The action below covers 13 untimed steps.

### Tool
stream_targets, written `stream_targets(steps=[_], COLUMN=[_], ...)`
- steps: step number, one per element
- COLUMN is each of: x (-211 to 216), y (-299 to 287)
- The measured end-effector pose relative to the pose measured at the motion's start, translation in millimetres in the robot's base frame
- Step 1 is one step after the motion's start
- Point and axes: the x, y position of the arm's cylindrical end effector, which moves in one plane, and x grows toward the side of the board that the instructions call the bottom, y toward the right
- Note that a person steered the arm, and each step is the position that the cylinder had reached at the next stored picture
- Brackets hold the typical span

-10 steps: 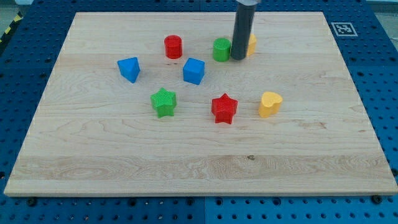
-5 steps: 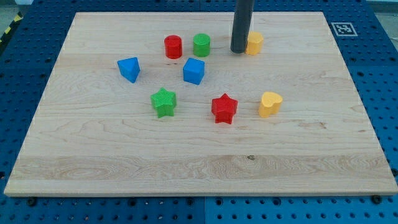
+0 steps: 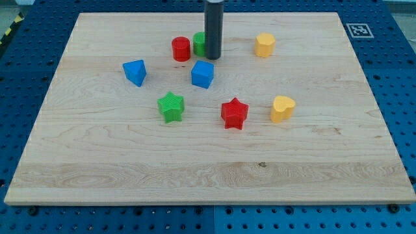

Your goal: Move the green circle and the yellow hexagon diagonal to each other

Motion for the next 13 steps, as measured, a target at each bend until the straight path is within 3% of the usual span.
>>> stream_targets(steps=[2, 4, 5, 6, 8, 11, 13], x=[-5, -51, -81, -82, -11, 13, 16], y=[4, 16, 56, 127, 139, 168, 123])
